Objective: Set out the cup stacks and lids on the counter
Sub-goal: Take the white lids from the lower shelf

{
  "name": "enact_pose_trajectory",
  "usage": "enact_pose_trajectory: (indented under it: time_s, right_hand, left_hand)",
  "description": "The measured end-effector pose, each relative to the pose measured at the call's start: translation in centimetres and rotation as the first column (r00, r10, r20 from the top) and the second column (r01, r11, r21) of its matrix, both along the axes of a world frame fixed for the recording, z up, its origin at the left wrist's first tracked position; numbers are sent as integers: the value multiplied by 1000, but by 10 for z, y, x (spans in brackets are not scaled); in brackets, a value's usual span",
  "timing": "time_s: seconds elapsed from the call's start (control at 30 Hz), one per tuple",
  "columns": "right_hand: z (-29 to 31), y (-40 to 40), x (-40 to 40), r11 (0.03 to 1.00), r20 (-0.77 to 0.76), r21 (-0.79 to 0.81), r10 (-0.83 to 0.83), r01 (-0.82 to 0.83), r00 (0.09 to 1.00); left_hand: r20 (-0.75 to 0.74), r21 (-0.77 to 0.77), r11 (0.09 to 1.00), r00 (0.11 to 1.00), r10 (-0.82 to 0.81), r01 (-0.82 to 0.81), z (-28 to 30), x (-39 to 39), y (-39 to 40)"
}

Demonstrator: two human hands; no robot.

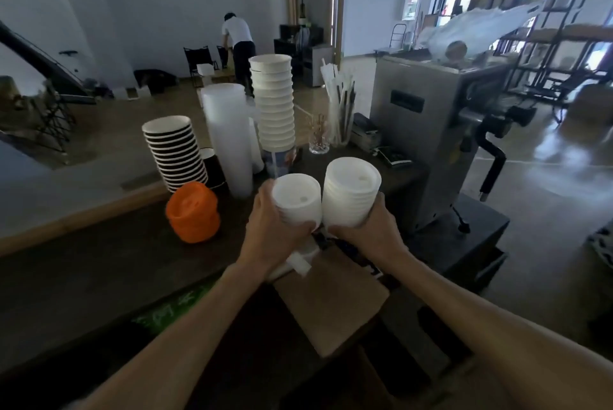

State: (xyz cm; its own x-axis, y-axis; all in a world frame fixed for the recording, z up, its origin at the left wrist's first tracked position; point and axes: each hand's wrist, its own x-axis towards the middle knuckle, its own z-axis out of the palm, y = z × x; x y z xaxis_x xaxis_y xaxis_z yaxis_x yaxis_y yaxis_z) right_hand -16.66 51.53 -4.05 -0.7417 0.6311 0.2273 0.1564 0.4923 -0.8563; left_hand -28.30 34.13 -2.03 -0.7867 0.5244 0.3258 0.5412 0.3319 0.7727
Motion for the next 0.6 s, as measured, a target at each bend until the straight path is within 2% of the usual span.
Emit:
enact_pose_trajectory:
  time_s: [0.1, 0.23, 0.4, 0.6]
  right_hand:
    - [8, 49, -37, 1000, 111, 2, 19, -19, 994]
    - [6, 96, -90, 999, 155, -12, 36, -34, 987]
    - [-10, 128, -143, 998, 160, -36, 54, -49, 986]
    - [-38, 140, -170, 992, 81, -101, 90, -82, 993]
  left_hand:
    - [25, -17, 997, 997, 75, -75, -1, -29, 48]
    - [65, -58, 989, 988, 143, -140, -18, -65, 92]
    - [67, -95, 977, 978, 199, -192, -41, -91, 127]
    - [32, -49, 975, 975, 220, -218, -53, -102, 140]
